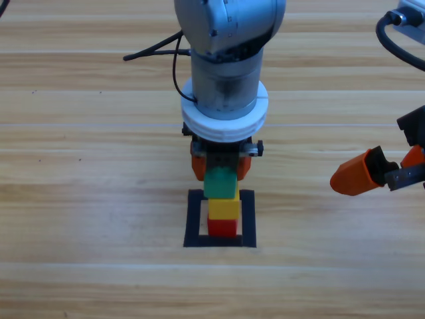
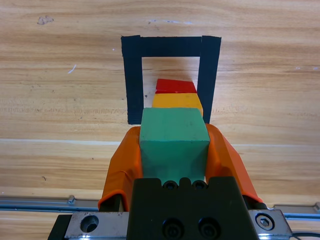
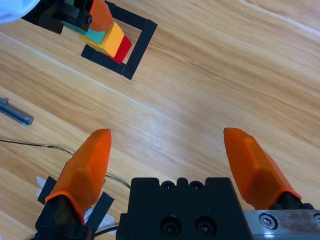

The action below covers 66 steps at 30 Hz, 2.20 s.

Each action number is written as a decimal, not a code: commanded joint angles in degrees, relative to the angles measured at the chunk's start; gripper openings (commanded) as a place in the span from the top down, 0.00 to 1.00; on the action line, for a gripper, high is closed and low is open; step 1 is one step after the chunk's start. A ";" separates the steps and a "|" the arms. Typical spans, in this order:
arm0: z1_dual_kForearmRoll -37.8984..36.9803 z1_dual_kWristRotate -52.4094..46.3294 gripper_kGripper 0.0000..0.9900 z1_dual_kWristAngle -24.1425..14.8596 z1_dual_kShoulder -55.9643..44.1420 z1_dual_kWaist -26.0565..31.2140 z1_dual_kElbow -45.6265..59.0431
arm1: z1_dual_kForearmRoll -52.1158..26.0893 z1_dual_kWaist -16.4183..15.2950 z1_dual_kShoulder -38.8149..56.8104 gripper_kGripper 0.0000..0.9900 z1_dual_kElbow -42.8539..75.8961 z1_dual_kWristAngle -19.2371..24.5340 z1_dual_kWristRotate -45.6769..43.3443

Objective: Stack the blocks in the rectangular block: red at the bottom, yellow in the middle, green on top

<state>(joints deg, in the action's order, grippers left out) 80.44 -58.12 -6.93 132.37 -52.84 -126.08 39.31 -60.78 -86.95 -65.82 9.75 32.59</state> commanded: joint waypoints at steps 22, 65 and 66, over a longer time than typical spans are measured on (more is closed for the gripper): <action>-0.02 -0.42 1.00 0.51 1.84 -0.95 -0.75 | -0.02 1.81 -1.73 0.00 0.96 0.00 -0.77; -0.11 -1.12 1.00 0.42 4.04 -1.91 -1.10 | 0.06 1.81 -2.35 0.00 0.78 0.00 -1.30; -0.11 -1.12 1.00 0.42 4.04 -1.91 -1.01 | 0.06 1.72 -2.35 0.00 0.78 0.09 -1.30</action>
<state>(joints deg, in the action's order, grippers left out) 80.44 -58.44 -6.90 133.01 -53.39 -127.78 39.31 -60.78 -87.00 -65.82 9.75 32.02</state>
